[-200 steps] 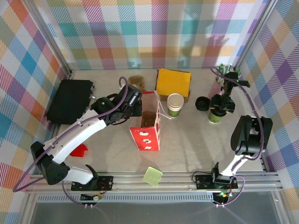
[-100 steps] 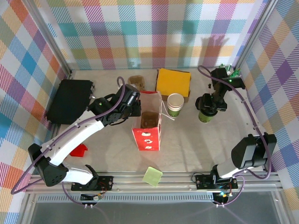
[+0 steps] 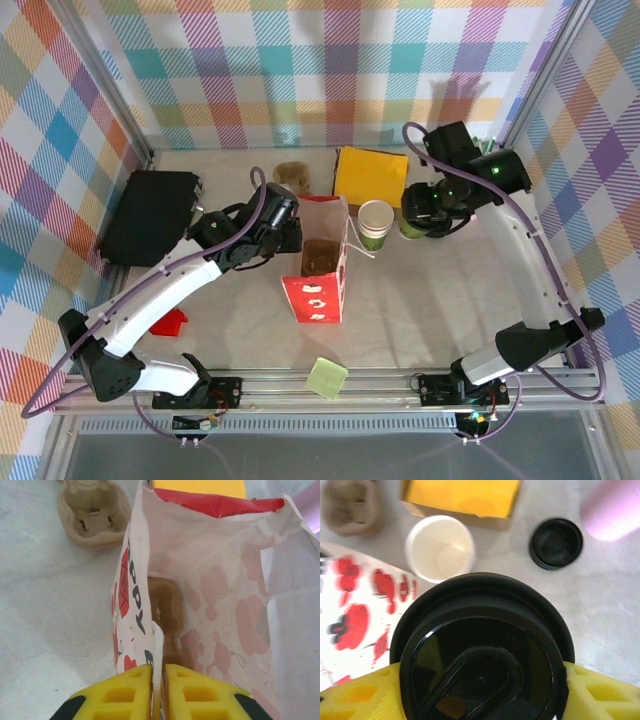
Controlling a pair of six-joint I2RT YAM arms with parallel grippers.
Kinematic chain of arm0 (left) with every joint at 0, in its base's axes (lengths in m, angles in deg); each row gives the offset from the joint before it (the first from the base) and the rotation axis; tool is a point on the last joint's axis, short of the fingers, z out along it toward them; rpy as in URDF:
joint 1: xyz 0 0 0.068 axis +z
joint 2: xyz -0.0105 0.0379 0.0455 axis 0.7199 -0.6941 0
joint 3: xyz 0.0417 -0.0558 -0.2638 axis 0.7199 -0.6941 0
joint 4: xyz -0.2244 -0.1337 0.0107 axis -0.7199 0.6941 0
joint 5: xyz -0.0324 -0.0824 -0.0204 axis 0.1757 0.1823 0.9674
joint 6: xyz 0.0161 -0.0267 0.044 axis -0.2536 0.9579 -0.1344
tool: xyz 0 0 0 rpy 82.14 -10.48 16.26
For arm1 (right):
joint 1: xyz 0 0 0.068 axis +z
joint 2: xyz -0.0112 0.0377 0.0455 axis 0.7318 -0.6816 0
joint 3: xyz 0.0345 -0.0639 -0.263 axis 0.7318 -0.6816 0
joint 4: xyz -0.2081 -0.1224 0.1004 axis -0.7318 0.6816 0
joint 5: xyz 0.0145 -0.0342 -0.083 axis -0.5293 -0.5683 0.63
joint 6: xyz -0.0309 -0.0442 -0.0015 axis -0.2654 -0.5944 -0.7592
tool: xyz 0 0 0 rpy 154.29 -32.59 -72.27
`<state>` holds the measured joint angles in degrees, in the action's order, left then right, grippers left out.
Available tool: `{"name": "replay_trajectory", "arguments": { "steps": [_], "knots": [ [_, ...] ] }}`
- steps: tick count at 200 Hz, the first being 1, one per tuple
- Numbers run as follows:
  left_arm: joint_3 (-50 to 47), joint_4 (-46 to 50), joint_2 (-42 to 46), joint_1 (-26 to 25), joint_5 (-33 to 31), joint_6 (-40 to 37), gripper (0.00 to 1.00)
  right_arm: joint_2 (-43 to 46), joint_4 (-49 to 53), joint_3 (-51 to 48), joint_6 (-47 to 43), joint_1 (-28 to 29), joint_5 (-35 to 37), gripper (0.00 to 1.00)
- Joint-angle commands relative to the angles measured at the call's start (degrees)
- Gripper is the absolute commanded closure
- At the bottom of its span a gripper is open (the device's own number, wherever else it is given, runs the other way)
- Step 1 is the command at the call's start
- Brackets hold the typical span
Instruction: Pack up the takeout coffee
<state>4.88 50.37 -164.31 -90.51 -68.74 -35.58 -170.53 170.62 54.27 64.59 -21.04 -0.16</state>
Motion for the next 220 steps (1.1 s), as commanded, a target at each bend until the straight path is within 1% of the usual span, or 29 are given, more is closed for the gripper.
{"name": "replay_trajectory", "arguments": {
  "steps": [1, 23, 46, 68, 94, 109, 130, 143, 171, 186, 198, 220],
  "knots": [
    [0.38, -0.41, 1.66, 0.17, 3.70, 1.24, 0.79, -1.64, 2.63, 4.41, 1.67, 3.27, 0.87, 0.38],
    [1.23, -0.42, 2.77, 0.13, 3.89, 1.79, 0.69, -4.21, 2.69, 8.56, 2.00, 6.55, 0.92, 0.38],
    [1.37, 0.22, 4.51, 0.08, 2.31, 1.98, 0.63, -7.73, 4.13, 14.64, 2.36, 10.25, 2.77, 0.38],
    [0.56, 1.05, 5.89, 0.08, 1.06, 1.85, 0.62, -12.02, 6.78, 22.58, 2.25, 13.19, 4.75, 0.39],
    [-1.06, 1.61, 7.16, 0.12, 0.87, 2.19, 0.62, -17.77, 10.09, 33.08, 2.11, 15.92, 7.14, 0.39],
    [-2.27, 1.52, 8.09, 0.15, 0.86, 2.63, 0.63, -20.06, 10.62, 37.10, 1.92, 17.16, 7.47, 0.40],
    [-3.66, 1.61, 9.61, 0.08, 0.45, 3.03, 0.63, -20.77, 8.55, 37.87, 1.74, 18.83, 5.91, 0.41],
    [-4.13, 1.76, 10.30, 0.09, -0.18, 2.99, 0.64, -21.01, 7.19, 37.87, 1.54, 19.57, 3.73, 0.42],
    [-4.31, 2.22, 10.61, 0.11, -1.12, 2.77, 0.65, -21.38, 5.65, 37.87, 1.25, 22.00, 2.79, 0.43],
    [-4.63, 1.76, 10.36, 0.11, -0.63, 2.86, 0.65, -21.38, 4.80, 37.89, 1.23, 23.01, 2.88, 0.43],
    [-5.05, 1.44, 10.09, 0.11, -0.06, 2.94, 0.66, -21.04, 4.46, 37.91, 1.23, 23.43, 4.58, 0.43],
    [-5.43, 0.82, 9.76, 0.08, 1.30, 3.12, 0.69, -20.33, 3.45, 37.91, 1.14, 23.65, 5.44, 0.43]
  ]
}}
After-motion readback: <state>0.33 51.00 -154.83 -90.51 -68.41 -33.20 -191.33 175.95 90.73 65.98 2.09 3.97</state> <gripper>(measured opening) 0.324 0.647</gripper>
